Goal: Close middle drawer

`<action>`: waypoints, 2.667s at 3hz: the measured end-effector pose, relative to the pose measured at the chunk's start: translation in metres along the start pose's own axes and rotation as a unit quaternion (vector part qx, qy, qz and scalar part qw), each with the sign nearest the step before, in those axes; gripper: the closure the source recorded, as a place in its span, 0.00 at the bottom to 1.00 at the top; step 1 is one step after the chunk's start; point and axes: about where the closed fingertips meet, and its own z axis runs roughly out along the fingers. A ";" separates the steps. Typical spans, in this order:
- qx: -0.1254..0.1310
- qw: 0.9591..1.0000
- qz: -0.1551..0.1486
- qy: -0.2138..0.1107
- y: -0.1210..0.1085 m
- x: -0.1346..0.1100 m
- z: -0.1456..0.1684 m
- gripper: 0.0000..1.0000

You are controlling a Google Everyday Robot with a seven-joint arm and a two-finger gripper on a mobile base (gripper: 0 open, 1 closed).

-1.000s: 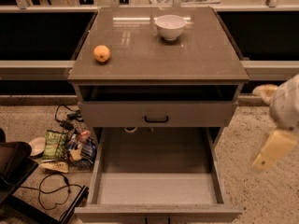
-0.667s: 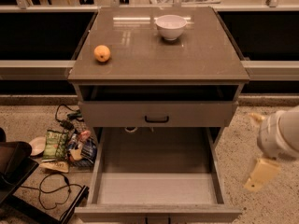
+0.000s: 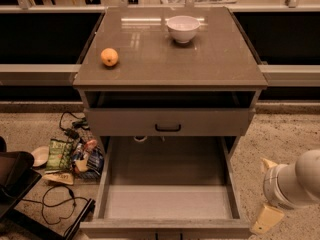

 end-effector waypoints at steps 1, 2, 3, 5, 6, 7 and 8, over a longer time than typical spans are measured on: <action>0.001 1.000 -0.003 -0.002 -0.002 -0.003 -0.005 0.00; 0.001 1.000 -0.003 -0.002 -0.002 -0.003 -0.005 0.00; -0.026 1.000 -0.003 0.015 0.043 0.036 0.071 0.27; -0.046 0.999 -0.002 0.008 0.109 0.101 0.195 0.73; -0.052 0.999 -0.009 -0.013 0.126 0.108 0.234 0.96; -0.055 0.998 -0.020 -0.026 0.132 0.105 0.257 1.00; -0.056 0.996 -0.046 -0.042 0.127 0.089 0.276 1.00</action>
Offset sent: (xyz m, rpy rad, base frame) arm -0.0194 0.0087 -0.0732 -0.0273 0.0636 0.0312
